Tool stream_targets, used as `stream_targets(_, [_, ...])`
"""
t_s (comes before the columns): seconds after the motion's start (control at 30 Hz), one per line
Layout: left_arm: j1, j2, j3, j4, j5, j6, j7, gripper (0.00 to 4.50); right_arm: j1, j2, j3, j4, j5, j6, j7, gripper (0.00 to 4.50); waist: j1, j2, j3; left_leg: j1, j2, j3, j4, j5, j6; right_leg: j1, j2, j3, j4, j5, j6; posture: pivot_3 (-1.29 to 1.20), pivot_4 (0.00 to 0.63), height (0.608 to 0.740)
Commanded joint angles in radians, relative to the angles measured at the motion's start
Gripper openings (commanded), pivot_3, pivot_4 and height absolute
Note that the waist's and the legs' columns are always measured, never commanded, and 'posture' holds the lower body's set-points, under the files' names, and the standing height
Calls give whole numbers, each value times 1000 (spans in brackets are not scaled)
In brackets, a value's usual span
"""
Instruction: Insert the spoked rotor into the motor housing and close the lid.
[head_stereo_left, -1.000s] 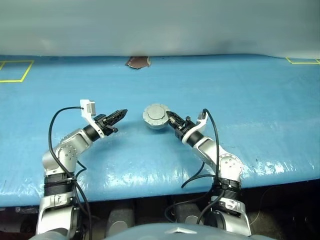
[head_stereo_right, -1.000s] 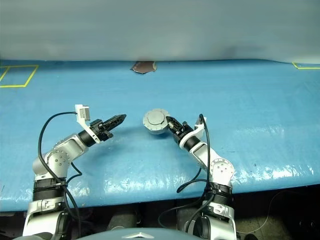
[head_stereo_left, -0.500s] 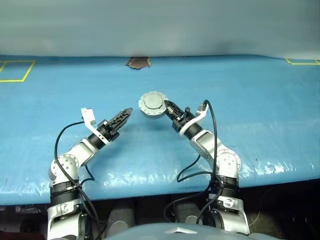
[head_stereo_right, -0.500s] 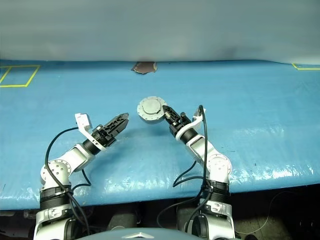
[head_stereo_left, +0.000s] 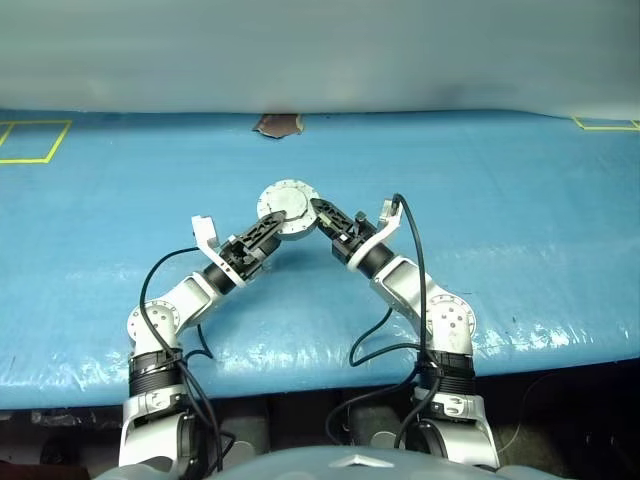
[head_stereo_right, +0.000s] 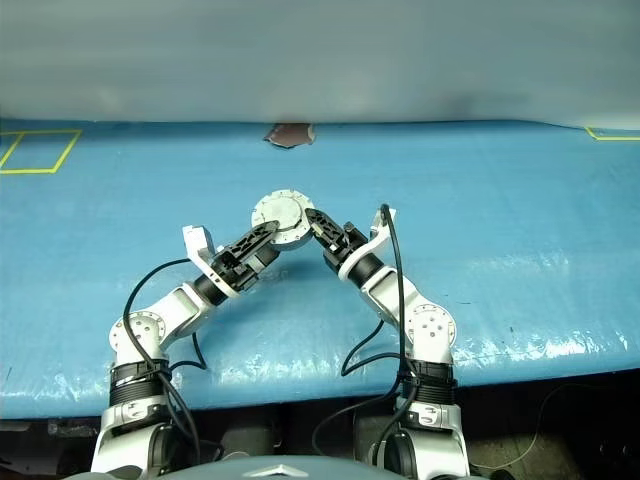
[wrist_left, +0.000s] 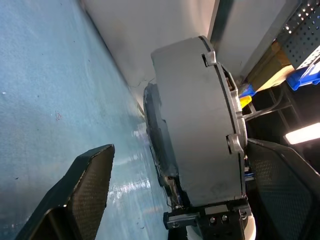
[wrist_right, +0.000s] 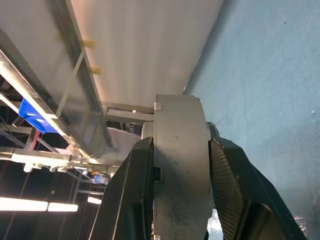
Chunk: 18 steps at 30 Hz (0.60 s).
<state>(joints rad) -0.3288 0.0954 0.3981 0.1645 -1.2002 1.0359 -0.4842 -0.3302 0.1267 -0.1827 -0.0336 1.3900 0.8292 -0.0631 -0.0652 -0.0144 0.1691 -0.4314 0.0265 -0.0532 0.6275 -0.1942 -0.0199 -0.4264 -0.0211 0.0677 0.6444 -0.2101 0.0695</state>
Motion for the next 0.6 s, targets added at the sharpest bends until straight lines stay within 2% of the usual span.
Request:
stream_targets(0.03, [-26,-20,20,9,-43,-16,-3,4479,11,33,33,-67,14,-2,41,1239,0,0,0,0,0,0,0,0,0,0,0,0,0,0,0,0,150,740])
stream_targets(0.13, [-38,-29,10,22,2,-63,20,4479,17,32,38,-66,7,-5,41,1239,0,0,0,0,0,0,0,0,0,0,0,0,0,0,0,0,150,740])
stream_targets(0.17, [-40,-34,7,25,17,-85,25,4314,18,32,37,-68,5,-8,40,1239,0,0,0,0,0,0,0,0,0,0,0,0,0,0,0,0,150,740])
stream_targets(0.23, [-46,-44,10,33,28,-116,38,3888,19,33,35,-71,3,-11,39,1239,2,0,0,0,0,0,1,0,0,0,0,0,0,0,0,0,150,740])
stream_targets(0.37, [-45,-37,-9,36,38,-118,22,2617,18,36,34,-71,-6,-15,40,1239,3,0,0,0,0,0,1,0,0,0,0,0,0,0,0,0,150,740])
stream_targets(0.6, [-46,-37,-5,43,7,-82,42,2585,19,28,52,-82,-39,-14,71,1239,3,0,0,0,0,0,1,0,0,0,0,0,0,0,0,0,150,740])
